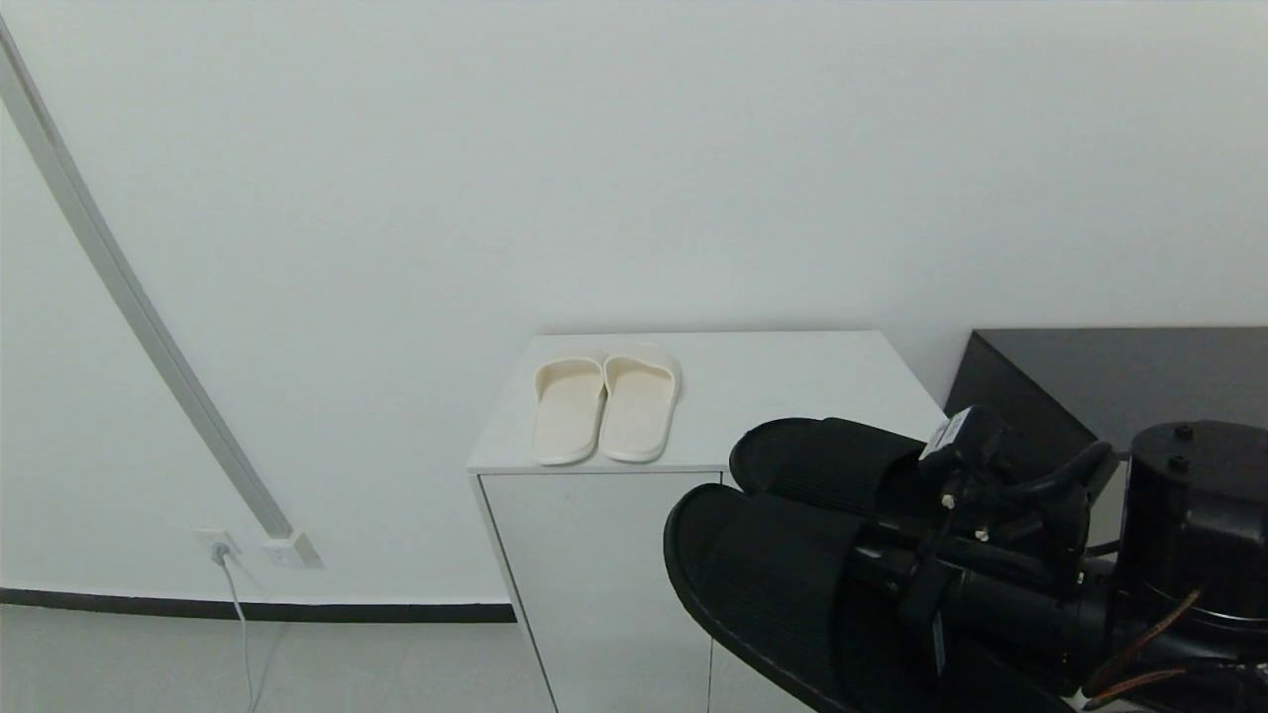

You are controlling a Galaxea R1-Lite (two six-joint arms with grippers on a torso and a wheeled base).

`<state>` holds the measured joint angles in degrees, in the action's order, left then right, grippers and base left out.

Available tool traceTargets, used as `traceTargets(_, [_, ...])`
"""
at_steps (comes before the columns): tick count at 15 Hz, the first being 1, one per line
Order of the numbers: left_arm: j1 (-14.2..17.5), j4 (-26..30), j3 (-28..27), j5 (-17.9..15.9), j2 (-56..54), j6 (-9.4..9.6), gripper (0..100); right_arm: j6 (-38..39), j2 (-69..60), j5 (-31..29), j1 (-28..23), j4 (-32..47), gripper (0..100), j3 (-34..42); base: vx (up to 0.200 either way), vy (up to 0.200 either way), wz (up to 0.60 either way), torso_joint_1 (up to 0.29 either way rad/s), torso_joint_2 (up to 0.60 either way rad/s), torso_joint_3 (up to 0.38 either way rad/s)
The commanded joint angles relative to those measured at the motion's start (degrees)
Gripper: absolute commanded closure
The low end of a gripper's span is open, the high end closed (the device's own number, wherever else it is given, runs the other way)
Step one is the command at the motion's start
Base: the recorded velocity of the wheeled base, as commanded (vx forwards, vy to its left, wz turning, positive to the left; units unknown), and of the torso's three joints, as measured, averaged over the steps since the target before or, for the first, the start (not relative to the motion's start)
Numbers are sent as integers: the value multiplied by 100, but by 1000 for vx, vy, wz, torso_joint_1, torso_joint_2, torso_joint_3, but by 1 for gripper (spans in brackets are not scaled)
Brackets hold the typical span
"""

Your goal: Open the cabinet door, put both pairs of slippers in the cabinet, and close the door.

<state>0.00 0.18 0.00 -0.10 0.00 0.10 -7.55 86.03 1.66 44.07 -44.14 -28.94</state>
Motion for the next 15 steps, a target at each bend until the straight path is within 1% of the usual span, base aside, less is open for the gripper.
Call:
traceTargets(1, [0,-1,0,1,0,-1,100,-1,-51,168,-21,2,100,108,0,0,0,0,0,0])
traceTargets(11, [0,-1,0,19,0,-10,100,-10,-42,186,-74,11,100,222,0,0,0,0,0,0])
traceTargets(15, [0,-1,0,1,9,-1,100,-19,-69,177,-74,2,100,240,0,0,0,-123,289,161])
